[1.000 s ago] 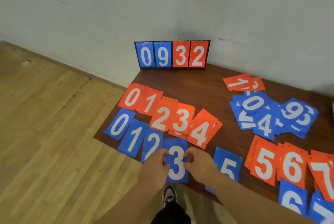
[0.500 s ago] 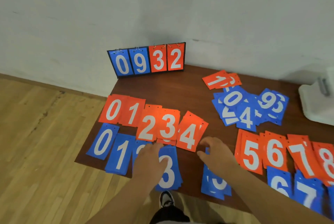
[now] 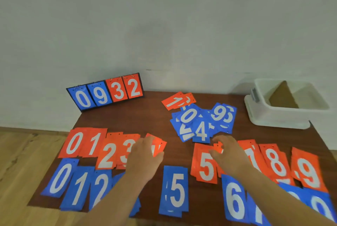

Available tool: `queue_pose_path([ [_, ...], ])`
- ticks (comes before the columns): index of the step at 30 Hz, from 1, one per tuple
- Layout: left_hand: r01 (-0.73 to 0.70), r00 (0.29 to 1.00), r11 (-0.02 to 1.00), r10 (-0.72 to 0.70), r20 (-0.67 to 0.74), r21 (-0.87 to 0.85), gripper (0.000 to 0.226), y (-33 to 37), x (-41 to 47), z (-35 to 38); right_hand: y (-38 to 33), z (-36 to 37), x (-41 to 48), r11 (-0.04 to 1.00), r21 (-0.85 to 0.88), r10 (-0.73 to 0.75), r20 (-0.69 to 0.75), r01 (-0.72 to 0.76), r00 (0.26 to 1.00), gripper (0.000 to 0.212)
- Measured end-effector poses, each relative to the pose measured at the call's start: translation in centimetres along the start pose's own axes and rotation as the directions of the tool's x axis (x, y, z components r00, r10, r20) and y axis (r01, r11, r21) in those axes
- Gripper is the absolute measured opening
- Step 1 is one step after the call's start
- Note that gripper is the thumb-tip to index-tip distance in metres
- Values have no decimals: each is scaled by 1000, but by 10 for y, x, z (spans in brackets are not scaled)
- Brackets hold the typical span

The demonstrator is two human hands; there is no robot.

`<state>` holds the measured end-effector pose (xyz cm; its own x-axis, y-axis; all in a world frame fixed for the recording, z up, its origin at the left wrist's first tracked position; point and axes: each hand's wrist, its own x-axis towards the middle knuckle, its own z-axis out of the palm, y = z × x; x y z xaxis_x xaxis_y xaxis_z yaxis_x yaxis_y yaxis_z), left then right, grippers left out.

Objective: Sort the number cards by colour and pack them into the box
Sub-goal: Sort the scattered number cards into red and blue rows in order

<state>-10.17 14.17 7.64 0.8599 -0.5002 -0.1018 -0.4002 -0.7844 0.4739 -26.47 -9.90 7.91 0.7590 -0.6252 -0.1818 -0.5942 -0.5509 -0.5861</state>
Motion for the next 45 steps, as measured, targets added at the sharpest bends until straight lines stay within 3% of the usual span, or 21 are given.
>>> queue_pose_path([
  [5, 25, 998, 999, -27, -49, -36, 60, 47, -5, 27, 47, -36, 4, 999, 23, 22, 12, -22, 1000, 41],
  [10, 84, 996, 995, -84, 14, -52, 64, 67, -13, 53, 76, -43, 17, 996, 41, 71, 71, -74, 995, 43],
  [20, 57, 996, 998, -57, 71, -4, 63, 68, 99, 70, 48, 6, 105, 957, 112, 252, 133, -267, 959, 27],
  [24, 3, 993, 999, -7, 121, 32, 63, 76, 165, 93, 31, 38, 153, 925, 110, 352, 113, -364, 929, 44],
  [29, -48, 981, 994, 27, 194, 102, 74, 83, 221, 135, 20, 76, 181, 912, -62, 409, 73, -405, 910, 61],
  [32, -56, 972, 983, 13, 237, 172, 76, 80, 237, 155, 22, 86, 188, 889, -51, 457, 43, -455, 888, 70],
  [38, -125, 975, 983, 97, 200, 132, 61, 70, 233, 166, 30, 87, 195, 876, 129, 453, 111, -465, 885, 48],
  [42, -127, 979, 985, 106, 175, 114, 60, 74, 232, 162, 37, 73, 193, 888, 136, 438, 38, -439, 898, 33],
  [45, -91, 980, 996, 91, 177, -8, 39, 79, 230, 153, 44, 52, 188, 886, 179, 436, -4, -429, 900, 26],
])
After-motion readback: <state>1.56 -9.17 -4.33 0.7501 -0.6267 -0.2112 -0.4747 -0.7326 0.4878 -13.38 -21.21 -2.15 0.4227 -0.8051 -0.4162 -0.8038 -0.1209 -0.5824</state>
